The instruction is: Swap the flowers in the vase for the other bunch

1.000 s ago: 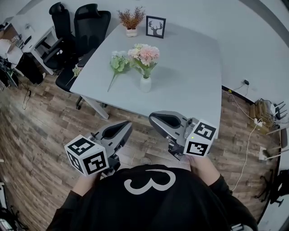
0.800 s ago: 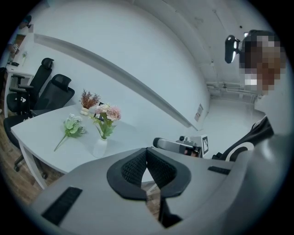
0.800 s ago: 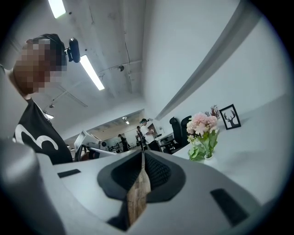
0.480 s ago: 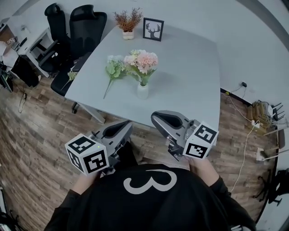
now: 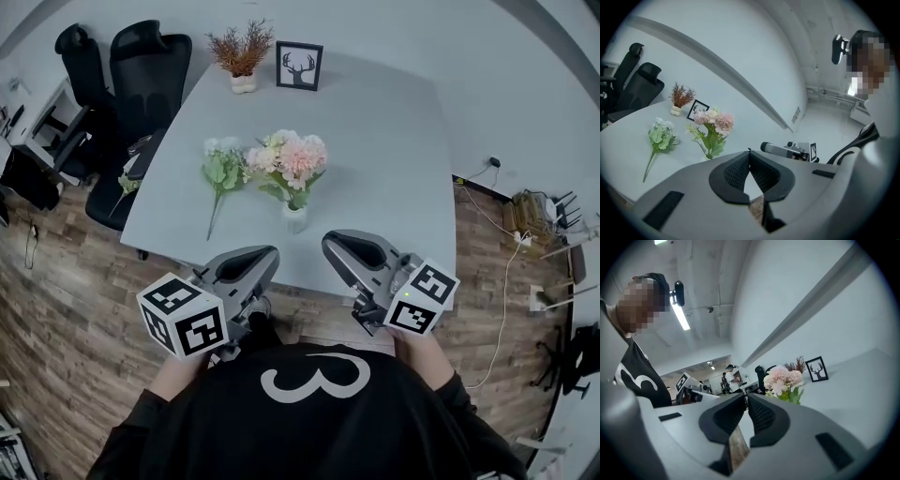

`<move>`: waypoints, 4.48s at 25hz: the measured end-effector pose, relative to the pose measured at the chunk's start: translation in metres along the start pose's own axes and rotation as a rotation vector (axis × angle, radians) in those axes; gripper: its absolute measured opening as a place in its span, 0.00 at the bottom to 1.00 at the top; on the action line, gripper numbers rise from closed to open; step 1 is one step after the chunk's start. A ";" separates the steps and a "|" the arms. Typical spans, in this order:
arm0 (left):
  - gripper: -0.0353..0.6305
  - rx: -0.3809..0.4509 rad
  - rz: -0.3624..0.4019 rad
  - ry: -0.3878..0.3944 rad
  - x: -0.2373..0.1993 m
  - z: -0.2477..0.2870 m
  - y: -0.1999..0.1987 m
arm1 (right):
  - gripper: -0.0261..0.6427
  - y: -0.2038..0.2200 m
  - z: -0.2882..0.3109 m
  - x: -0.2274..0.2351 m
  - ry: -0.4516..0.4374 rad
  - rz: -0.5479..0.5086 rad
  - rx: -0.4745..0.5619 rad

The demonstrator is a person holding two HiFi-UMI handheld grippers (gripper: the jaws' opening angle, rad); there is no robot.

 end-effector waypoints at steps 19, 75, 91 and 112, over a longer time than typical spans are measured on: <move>0.07 -0.078 -0.017 0.027 -0.073 0.036 -0.062 | 0.36 0.014 0.065 0.060 0.169 -0.063 -0.086; 0.07 -0.045 -0.056 -0.060 -0.113 0.014 -0.073 | 0.18 0.028 0.121 0.096 0.305 -0.176 -0.131; 0.07 -0.061 -0.027 -0.020 -0.096 0.024 -0.073 | 0.16 -0.048 0.077 0.099 0.365 -0.116 0.091; 0.07 -0.137 -0.039 0.013 -0.085 0.056 -0.048 | 0.16 0.009 -0.007 0.141 0.547 0.027 -0.063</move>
Point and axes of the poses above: the fingertips, and each gripper's own axes: z forward along the fingers, x to its right, y out of its underside, the point moved 4 cm from there along -z, backward along the fingers, and after that the axes turned 12 degrees about -z, right-handed, at the moved point
